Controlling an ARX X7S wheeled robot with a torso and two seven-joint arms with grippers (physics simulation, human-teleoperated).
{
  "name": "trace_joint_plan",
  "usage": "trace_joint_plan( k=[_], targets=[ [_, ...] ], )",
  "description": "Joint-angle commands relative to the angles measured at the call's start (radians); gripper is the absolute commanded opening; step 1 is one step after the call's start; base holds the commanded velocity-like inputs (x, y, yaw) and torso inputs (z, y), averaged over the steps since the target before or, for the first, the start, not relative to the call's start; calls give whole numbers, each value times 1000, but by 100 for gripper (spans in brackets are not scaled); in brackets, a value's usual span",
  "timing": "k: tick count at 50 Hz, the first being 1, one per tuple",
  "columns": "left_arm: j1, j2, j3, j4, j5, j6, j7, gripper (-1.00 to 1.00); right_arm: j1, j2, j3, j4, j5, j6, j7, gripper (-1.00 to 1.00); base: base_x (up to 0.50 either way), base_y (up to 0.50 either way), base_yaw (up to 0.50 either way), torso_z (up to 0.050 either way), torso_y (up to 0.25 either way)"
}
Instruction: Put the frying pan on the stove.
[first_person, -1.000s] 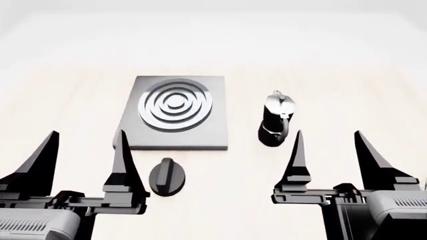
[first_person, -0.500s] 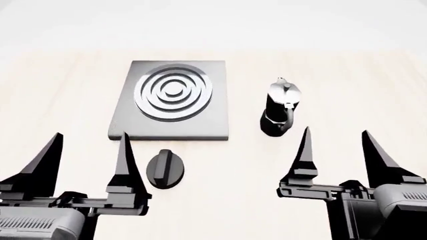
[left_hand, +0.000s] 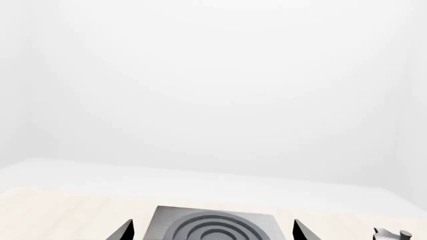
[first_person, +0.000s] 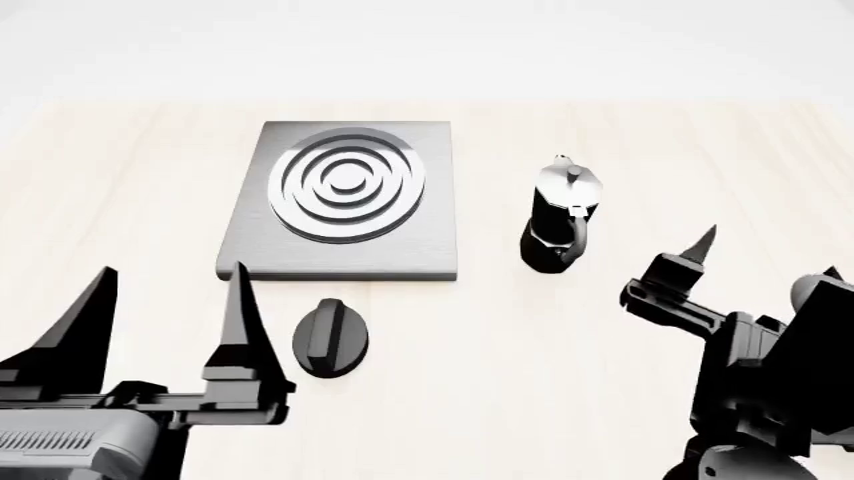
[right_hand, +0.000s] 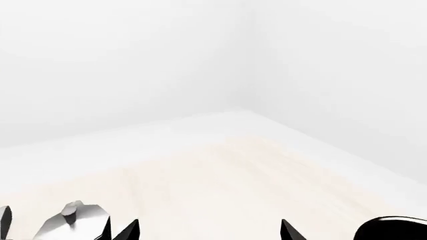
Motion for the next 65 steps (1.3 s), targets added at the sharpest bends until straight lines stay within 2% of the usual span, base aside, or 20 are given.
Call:
trace_joint_plan(
  k=[1,10,18,24,27,28,34,53,65],
  targets=[
    [1,-5,-16,5,-28,4,-12,100,98,-66,49,32,-26,143,138,100,0,0,0,0,0],
    [2,-12,-33,18,-51,1,-28,100,131,-124,106,66,-33,163,250,100,0,0,0,0,0],
    [1,-18,-34,25,-62,-3,-40,100,147,-113,78,113,-31,185,354,100,0,0,0,0,0],
    [0,-21,-25,22,-58,-1,-44,100,139,-129,109,148,8,148,388,100,0,0,0,0,0],
    [-2,-22,-22,20,-59,-2,-48,100,94,-128,104,151,32,-6,428,100,0,0,0,0,0],
    [-2,-23,-21,20,-59,-1,-48,100,111,-127,117,158,57,53,441,100,0,0,0,0,0],
    [-7,-27,-15,16,-59,0,-52,100,97,-108,106,224,80,-45,469,100,0,0,0,0,0],
    [-11,-41,-9,11,-68,4,-65,100,156,-121,148,390,156,-15,667,100,0,0,0,0,0],
    [-5,-49,-13,9,-76,14,-72,100,197,-119,172,458,238,-38,710,100,0,0,0,0,0]
  ],
)
